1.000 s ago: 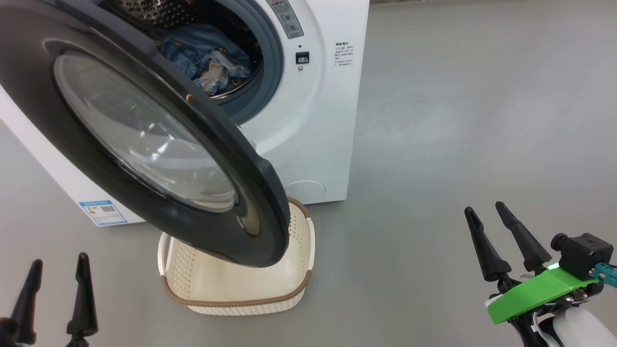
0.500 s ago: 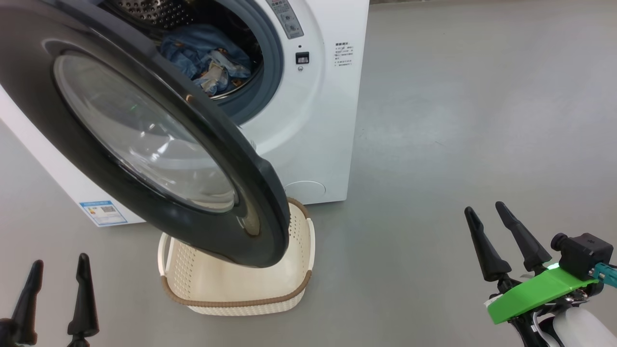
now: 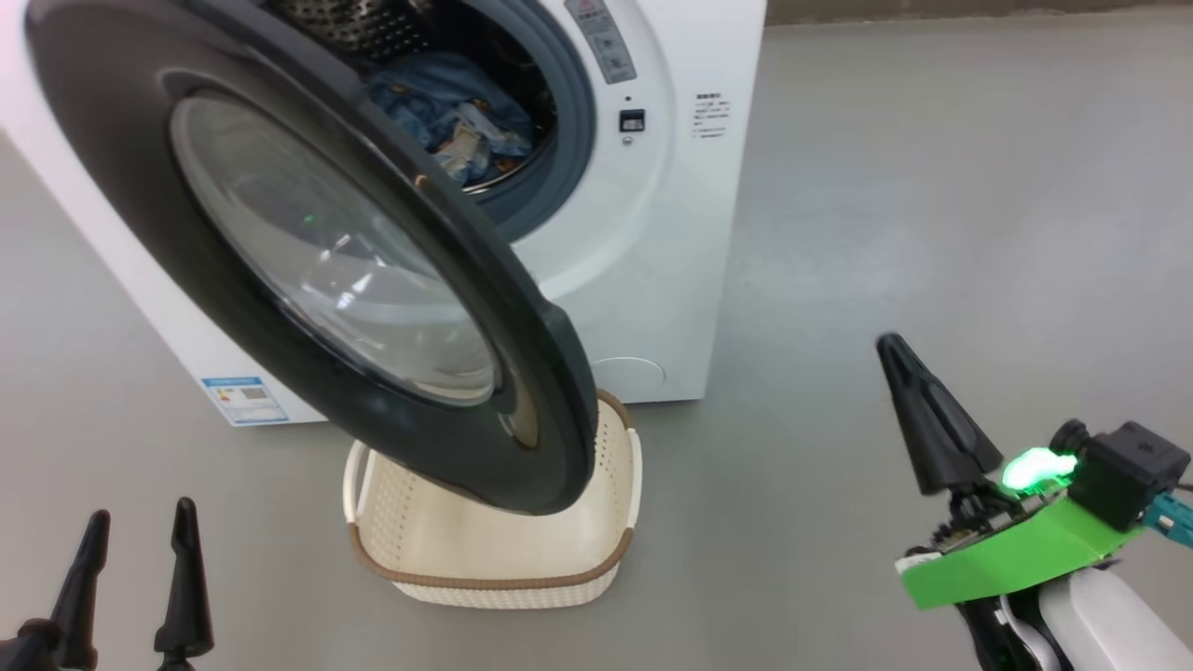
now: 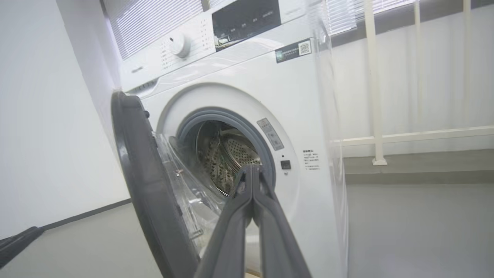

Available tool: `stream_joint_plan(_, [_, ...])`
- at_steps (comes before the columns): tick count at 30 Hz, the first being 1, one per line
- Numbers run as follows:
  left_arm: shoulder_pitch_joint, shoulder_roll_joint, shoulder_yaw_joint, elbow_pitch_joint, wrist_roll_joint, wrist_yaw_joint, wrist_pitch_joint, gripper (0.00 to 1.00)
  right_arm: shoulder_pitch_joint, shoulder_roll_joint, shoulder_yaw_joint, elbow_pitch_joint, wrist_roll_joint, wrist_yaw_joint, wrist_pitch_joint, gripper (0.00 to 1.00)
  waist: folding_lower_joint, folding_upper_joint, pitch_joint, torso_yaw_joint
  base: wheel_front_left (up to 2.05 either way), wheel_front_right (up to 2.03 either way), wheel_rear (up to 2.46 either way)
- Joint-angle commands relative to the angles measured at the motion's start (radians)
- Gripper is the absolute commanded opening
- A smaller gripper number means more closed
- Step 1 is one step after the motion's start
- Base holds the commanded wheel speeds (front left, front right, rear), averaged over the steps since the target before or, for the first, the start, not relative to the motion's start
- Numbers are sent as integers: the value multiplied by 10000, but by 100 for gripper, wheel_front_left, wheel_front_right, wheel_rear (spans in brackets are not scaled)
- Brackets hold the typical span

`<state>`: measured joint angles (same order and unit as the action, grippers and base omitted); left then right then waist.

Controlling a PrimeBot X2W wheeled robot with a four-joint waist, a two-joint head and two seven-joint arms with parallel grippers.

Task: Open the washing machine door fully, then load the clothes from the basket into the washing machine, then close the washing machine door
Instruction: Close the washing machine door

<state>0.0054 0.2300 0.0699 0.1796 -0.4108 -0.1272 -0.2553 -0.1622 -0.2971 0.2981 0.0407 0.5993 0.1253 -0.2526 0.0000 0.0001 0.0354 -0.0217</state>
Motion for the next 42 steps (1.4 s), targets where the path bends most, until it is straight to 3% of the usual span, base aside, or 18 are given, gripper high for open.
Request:
stream_joint_plan(1, [-201,195,326,-127,57,-31,-64,100,-511,-57,291,-797,93,54,-92,0,0,-1,-97,305,0,0,0])
stream_joint_plan(5, [-181,217,266,-64,37,-32,-64,100,-783,-132,1071,-2045,138,54,-92,0,0,-1,-144,757,0,0,0])
stream_joint_plan(9, [-183,242,156,-19,-26,-33,-64,100,-1046,-192,2184,-2475,125,54,-92,0,0,-1,-209,1252,0,0,0])
stream_joint_plan(15, [-167,272,-25,78,-76,-33,-64,100,-1460,-446,4117,-1484,311,54,-92,0,0,-1,-327,2008,0,0,0])
stream_joint_plan(19, [-151,311,-35,70,-76,-34,-64,100,-1601,-581,4829,-390,631,54,-92,0,0,-1,-338,2520,0,0,0])
stream_joint_plan(29, [-224,360,-197,113,-190,-34,-64,100,-2197,-663,5584,1559,1168,54,-92,0,0,-1,-143,3259,0,0,0])
stream_joint_plan(42, [-532,476,-356,131,-329,-34,-65,100,-2904,-593,5338,3218,1593,54,-92,0,0,-1,473,3676,0,0,0])
